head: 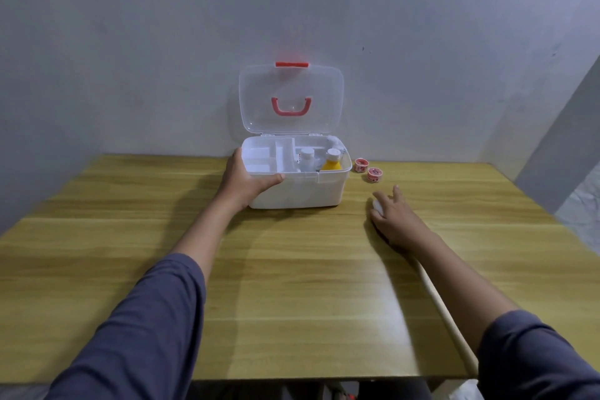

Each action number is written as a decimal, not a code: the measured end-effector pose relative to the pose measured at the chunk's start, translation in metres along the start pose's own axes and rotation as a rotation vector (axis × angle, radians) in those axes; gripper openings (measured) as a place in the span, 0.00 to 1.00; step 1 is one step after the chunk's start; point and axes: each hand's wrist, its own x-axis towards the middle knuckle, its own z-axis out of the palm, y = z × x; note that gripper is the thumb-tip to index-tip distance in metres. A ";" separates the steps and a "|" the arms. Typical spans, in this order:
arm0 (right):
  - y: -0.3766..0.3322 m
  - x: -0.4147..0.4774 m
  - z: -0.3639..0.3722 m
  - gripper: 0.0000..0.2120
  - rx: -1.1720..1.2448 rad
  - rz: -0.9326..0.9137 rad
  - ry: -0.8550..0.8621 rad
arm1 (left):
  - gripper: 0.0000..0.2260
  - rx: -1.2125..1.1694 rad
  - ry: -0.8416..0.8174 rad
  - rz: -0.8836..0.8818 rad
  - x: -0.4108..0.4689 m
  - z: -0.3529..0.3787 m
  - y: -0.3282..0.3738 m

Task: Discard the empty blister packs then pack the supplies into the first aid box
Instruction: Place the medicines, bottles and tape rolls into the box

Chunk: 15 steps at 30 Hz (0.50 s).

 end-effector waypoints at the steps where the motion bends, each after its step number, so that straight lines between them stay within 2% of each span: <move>1: -0.002 -0.003 0.000 0.22 0.031 -0.011 0.041 | 0.46 -0.001 -0.002 0.000 0.000 0.000 0.001; 4: -0.004 -0.008 0.005 0.20 0.134 -0.059 0.180 | 0.47 -0.011 -0.002 0.002 -0.002 0.000 0.002; 11: -0.007 -0.013 0.007 0.15 0.394 -0.069 0.345 | 0.47 -0.008 0.007 -0.009 -0.007 0.000 0.009; 15: -0.026 -0.008 -0.006 0.15 0.442 -0.124 0.487 | 0.47 -0.011 0.006 -0.009 -0.008 -0.001 0.010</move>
